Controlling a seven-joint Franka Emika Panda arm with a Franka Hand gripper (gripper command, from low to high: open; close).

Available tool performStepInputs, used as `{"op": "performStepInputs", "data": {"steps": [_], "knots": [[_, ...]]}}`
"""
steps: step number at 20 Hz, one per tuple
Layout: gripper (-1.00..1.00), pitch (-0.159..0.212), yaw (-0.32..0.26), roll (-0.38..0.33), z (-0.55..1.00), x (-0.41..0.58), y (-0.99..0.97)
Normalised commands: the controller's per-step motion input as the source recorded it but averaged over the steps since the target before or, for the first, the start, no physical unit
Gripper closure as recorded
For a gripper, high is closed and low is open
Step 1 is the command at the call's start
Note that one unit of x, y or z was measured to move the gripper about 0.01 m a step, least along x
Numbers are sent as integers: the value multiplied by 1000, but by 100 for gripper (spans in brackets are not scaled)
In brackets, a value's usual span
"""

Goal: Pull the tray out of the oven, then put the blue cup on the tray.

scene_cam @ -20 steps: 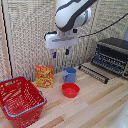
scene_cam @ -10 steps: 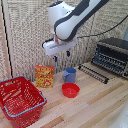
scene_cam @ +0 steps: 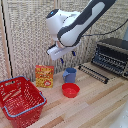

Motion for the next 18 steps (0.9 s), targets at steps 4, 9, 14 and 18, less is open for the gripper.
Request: {"op": "performStepInputs", "data": {"steps": [4,9,14,18], "knots": [[-100,226,38,-63,262,71,-500],[-100,109,24,-123,111,213,-541],[-100,-12,33,-243,0,101,-576],[-100,-21,46,-250,-70,179,-502]]}}
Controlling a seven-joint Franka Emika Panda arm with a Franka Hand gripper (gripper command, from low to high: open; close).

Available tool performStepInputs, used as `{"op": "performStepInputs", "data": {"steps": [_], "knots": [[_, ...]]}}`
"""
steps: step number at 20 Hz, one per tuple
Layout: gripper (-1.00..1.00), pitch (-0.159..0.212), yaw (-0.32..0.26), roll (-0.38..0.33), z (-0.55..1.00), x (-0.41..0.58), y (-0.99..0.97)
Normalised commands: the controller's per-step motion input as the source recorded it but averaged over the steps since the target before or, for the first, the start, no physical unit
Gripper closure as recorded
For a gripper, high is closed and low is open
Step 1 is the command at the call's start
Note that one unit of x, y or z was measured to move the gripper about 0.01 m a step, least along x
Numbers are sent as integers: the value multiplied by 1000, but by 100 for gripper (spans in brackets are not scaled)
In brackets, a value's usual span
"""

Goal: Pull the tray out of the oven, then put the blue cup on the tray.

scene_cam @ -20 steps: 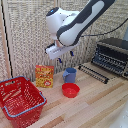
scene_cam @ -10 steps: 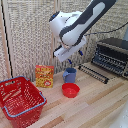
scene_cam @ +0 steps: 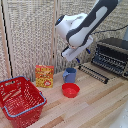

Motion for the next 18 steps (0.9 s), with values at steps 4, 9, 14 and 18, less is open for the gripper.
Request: {"op": "performStepInputs", "data": {"steps": [4,9,14,18], "knots": [[-100,-19,84,-227,-91,301,-419],[-100,-36,117,-214,-33,358,-315],[-100,-38,146,-196,0,331,-282],[-100,-35,128,-163,0,75,-536]]}}
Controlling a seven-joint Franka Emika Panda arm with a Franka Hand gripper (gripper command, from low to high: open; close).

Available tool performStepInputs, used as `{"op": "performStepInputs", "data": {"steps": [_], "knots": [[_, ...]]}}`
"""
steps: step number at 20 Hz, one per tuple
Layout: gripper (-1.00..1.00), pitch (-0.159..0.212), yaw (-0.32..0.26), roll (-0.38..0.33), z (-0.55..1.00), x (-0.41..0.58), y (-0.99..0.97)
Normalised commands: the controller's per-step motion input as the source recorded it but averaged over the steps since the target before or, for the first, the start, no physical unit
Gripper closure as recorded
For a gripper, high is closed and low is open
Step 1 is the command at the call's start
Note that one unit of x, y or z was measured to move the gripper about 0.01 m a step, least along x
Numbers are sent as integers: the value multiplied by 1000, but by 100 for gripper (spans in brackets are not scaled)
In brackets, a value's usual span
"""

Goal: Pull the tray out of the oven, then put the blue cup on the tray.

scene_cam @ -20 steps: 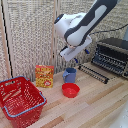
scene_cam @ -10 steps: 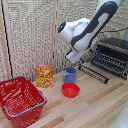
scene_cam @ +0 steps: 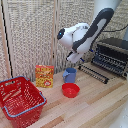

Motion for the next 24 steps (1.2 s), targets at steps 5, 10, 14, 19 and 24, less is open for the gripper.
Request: {"op": "performStepInputs", "data": {"steps": [5,10,14,19,24], "knots": [[-100,-1,134,-134,0,91,-626],[-100,0,124,-133,-20,96,-666],[-100,15,117,-125,-89,116,-716],[-100,80,69,-141,-338,171,-726],[-100,80,0,-166,-371,171,-678]]}}
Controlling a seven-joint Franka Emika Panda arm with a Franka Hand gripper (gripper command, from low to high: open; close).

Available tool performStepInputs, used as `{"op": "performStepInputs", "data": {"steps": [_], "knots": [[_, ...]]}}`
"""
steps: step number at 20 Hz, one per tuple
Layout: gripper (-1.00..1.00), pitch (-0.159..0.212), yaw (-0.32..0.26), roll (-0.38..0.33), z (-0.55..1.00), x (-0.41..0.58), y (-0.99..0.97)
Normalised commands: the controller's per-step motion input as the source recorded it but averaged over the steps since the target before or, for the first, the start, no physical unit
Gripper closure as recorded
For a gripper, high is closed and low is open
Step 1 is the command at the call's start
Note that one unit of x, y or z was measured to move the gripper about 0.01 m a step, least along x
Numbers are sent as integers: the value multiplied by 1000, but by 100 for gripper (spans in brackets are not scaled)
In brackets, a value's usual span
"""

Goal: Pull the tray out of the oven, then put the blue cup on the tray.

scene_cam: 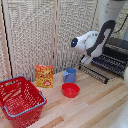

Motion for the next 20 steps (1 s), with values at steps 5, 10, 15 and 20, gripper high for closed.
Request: {"op": "performStepInputs", "data": {"steps": [5,10,15,20], "knots": [[-100,37,-2,-147,-142,74,-683],[-100,13,-22,-75,0,120,-507],[-100,30,-3,-13,13,129,-268],[100,64,0,12,164,56,-250]]}}
